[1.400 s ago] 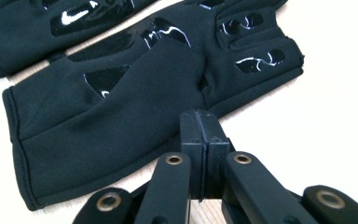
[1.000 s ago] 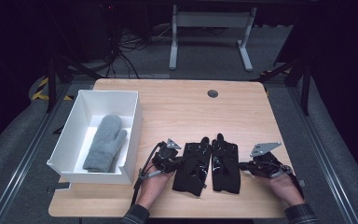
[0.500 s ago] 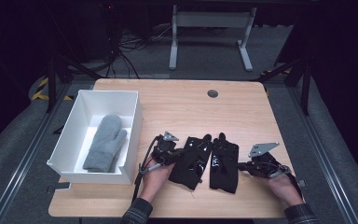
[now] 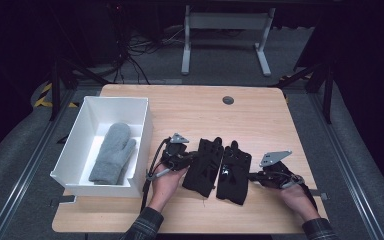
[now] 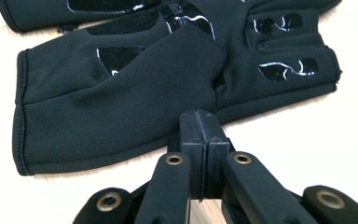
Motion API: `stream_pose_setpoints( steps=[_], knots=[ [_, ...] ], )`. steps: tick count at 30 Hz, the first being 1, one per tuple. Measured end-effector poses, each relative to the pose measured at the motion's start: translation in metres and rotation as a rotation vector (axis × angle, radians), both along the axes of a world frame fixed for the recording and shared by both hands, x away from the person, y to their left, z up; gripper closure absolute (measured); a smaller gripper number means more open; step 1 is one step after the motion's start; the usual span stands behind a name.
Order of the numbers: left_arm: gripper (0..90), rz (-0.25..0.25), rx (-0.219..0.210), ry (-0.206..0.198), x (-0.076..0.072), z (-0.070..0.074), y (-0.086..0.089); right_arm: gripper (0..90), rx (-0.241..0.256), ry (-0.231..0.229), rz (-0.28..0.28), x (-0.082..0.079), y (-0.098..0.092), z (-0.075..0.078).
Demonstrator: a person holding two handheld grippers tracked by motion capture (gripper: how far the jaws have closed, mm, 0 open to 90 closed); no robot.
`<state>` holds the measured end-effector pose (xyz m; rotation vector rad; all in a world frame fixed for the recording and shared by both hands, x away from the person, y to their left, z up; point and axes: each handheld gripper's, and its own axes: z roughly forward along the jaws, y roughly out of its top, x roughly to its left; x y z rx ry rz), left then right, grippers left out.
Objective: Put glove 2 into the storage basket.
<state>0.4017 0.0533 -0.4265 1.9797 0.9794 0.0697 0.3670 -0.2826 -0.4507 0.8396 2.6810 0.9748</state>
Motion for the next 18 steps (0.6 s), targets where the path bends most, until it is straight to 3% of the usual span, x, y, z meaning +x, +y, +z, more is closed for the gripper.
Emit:
stream_pose_setpoints(
  steps=[5, 18],
  knots=[
    [88.4, -0.014, -0.034, -0.011, -0.002, 0.009, 0.001, 90.0, 0.015, -0.008, 0.012, 0.003, 0.010, 0.001],
    [88.5, -0.064, -0.047, -0.050, 0.006, 0.026, -0.004, 90.0, 0.022, -0.016, 0.035, 0.011, 0.028, -0.001]
  ],
)
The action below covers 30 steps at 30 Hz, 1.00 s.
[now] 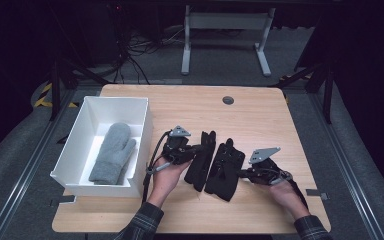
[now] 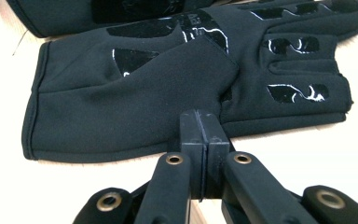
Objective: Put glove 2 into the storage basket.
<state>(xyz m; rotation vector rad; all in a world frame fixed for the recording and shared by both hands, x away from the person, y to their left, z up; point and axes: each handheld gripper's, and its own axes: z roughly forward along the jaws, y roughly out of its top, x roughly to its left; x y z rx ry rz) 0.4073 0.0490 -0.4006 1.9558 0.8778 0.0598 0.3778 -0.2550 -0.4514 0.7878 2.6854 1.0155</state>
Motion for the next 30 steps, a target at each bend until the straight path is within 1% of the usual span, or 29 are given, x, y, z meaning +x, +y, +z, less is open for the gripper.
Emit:
stream_pose_setpoints(
  steps=[1, 2, 4, 6, 7, 8, 14, 15, 20, 22, 26, 30],
  knots=[
    [88.5, 0.002, -0.002, -0.001, 0.001, 0.001, -0.001, 90.0, 0.001, 0.001, 0.002, 0.001, 0.002, 0.000],
    [88.5, -0.008, -0.002, -0.007, 0.003, 0.002, -0.003, 90.0, 0.001, -0.002, 0.006, 0.002, 0.006, -0.001],
    [88.5, -0.009, -0.001, -0.011, 0.004, 0.002, -0.004, 90.0, 0.003, -0.003, 0.009, 0.003, 0.007, -0.001],
    [88.5, -0.015, 0.006, -0.007, 0.006, 0.001, -0.006, 90.0, 0.002, -0.003, 0.014, 0.004, 0.011, -0.001],
    [88.5, -0.020, 0.001, -0.008, 0.007, 0.001, -0.007, 90.0, 0.000, -0.004, 0.018, 0.004, 0.012, -0.001],
    [88.5, -0.024, -0.004, -0.003, 0.006, 0.001, -0.008, 90.0, 0.000, -0.004, 0.016, 0.005, 0.013, -0.001],
    [88.5, -0.045, -0.005, -0.009, 0.005, 0.002, -0.013, 90.0, 0.010, -0.005, 0.032, 0.007, 0.023, -0.002],
    [88.6, -0.048, -0.006, -0.003, 0.004, 0.002, -0.013, 90.0, 0.008, -0.008, 0.035, 0.007, 0.026, -0.002],
    [88.6, -0.080, 0.010, -0.005, 0.001, 0.000, -0.018, 90.0, 0.011, -0.008, 0.057, 0.008, 0.038, -0.002],
    [88.6, -0.088, 0.014, -0.001, -0.001, -0.002, -0.019, 90.0, 0.012, -0.010, 0.066, 0.008, 0.043, -0.003],
    [88.6, -0.114, 0.034, 0.011, -0.003, -0.006, -0.024, 90.0, 0.014, -0.014, 0.080, 0.008, 0.052, -0.003],
    [88.6, -0.139, 0.055, 0.020, -0.007, -0.011, -0.030, 90.0, 0.017, -0.013, 0.088, 0.007, 0.056, -0.004]
  ],
)
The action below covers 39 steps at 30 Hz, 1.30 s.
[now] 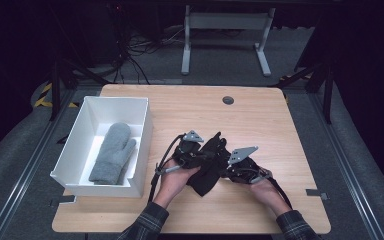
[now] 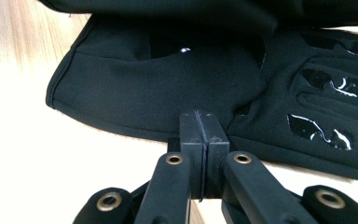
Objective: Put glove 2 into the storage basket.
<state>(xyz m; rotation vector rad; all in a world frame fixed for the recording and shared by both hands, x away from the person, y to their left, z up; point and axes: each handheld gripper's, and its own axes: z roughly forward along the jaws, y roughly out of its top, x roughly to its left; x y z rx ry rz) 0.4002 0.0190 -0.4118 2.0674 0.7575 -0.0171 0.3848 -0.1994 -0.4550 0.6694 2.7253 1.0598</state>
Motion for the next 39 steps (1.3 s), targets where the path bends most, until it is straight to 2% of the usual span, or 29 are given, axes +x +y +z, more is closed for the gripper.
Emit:
stream_pose_setpoints(
  steps=[7, 13, 17, 21, 25, 31, 35, 36, 37, 39],
  knots=[
    [88.6, -0.040, 0.037, 0.015, -0.007, -0.012, -0.010, 90.0, 0.003, 0.001, 0.013, -0.002, 0.009, -0.001],
    [88.1, -0.058, 0.035, 0.036, -0.009, -0.019, -0.013, 90.0, 0.002, 0.003, 0.019, -0.004, 0.010, -0.001],
    [86.5, -0.068, 0.033, 0.039, -0.011, -0.021, -0.012, 90.0, 0.005, -0.006, 0.014, -0.007, 0.003, 0.003],
    [86.6, -0.087, 0.042, 0.054, -0.015, -0.027, -0.014, 88.0, 0.005, -0.017, -0.020, -0.010, -0.014, 0.008],
    [87.0, -0.120, 0.087, 0.074, -0.021, -0.035, -0.019, 81.1, 0.000, -0.025, -0.075, -0.012, -0.038, 0.010],
    [87.4, -0.160, 0.154, 0.073, -0.031, -0.041, -0.022, 65.7, 0.001, -0.044, -0.136, -0.011, -0.060, 0.012],
    [86.8, -0.174, 0.168, 0.059, -0.035, -0.041, -0.025, 56.4, -0.006, -0.048, -0.160, -0.011, -0.065, 0.011],
    [82.0, -0.174, 0.168, 0.059, -0.035, -0.041, -0.025, 56.4, -0.006, -0.048, -0.160, -0.011, -0.065, 0.011],
    [79.5, -0.189, 0.177, 0.059, -0.036, -0.038, -0.025, 48.5, -0.008, -0.063, -0.187, -0.013, -0.070, 0.010],
    [76.7, -0.183, 0.171, 0.049, -0.038, -0.036, -0.025, 45.7, -0.007, -0.072, -0.200, -0.013, -0.073, 0.009]
  ],
)
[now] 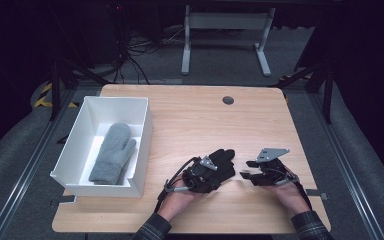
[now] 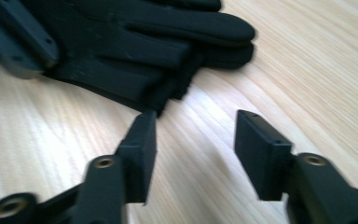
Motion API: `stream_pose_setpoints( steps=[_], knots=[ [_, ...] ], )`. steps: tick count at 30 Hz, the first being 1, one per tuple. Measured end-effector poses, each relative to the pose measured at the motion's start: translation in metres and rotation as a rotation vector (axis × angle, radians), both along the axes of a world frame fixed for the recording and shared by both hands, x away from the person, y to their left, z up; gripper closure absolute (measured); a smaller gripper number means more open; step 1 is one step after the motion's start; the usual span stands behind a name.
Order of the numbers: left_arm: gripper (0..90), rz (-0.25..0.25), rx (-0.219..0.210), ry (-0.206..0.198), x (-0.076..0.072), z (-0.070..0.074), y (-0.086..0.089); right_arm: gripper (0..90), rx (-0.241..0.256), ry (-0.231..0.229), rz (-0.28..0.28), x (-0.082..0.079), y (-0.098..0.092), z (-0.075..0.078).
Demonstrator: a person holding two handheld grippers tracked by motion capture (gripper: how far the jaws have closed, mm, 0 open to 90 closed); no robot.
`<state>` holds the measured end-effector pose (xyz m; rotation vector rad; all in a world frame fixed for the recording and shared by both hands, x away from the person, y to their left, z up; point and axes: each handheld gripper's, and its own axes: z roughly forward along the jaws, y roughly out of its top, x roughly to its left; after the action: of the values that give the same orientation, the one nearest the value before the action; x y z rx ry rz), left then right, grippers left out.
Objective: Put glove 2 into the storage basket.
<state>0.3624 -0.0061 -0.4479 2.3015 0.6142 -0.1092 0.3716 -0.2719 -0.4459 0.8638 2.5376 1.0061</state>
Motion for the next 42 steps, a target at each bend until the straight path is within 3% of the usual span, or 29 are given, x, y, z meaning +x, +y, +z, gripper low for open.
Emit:
stream_pose_setpoints(
  steps=[3, 9, 14, 20, 26, 28, 30, 33, 34, 35, 38, 42],
  knots=[
    [63.3, -0.006, -0.008, -0.014, 0.000, 0.009, 0.003, 39.1, 0.015, 0.005, -0.037, -0.001, -0.007, -0.001],
    [43.6, 0.048, 0.017, -0.105, 0.006, 0.021, 0.013, 27.5, 0.000, 0.009, -0.086, -0.003, -0.020, -0.007],
    [25.3, 0.098, 0.044, -0.146, 0.017, 0.018, 0.021, 20.3, 0.001, 0.025, -0.112, 0.000, -0.027, -0.014],
    [17.0, 0.124, 0.079, -0.142, 0.030, 0.006, 0.025, 16.8, -0.008, 0.013, -0.117, 0.001, -0.026, -0.017],
    [16.6, 0.093, 0.117, -0.099, 0.035, -0.007, 0.018, 15.7, 0.001, 0.006, -0.117, 0.000, -0.026, -0.018],
    [17.7, 0.098, 0.100, -0.078, 0.036, -0.011, 0.019, 15.7, 0.002, 0.005, -0.117, 0.000, -0.026, -0.019],
    [21.2, 0.090, 0.096, -0.085, 0.035, -0.011, 0.021, 15.7, 0.004, 0.004, -0.116, 0.000, -0.027, -0.019],
    [28.5, 0.069, 0.097, -0.085, 0.033, -0.009, 0.020, 15.7, 0.005, 0.003, -0.114, 0.000, -0.027, -0.019],
    [43.4, 0.053, 0.090, -0.080, 0.032, -0.009, 0.020, 15.7, 0.006, 0.002, -0.115, 0.000, -0.027, -0.019],
    [43.4, 0.040, 0.090, -0.074, 0.032, -0.008, 0.020, 15.7, 0.006, 0.002, -0.115, 0.000, -0.027, -0.019],
    [61.4, 0.027, 0.077, -0.031, 0.031, -0.006, 0.019, 15.7, 0.008, -0.002, -0.114, -0.001, -0.027, -0.019],
    [67.2, 0.048, 0.063, 0.007, 0.031, 0.000, 0.020, 15.1, 0.027, -0.014, -0.117, -0.002, -0.028, -0.021]
  ],
)
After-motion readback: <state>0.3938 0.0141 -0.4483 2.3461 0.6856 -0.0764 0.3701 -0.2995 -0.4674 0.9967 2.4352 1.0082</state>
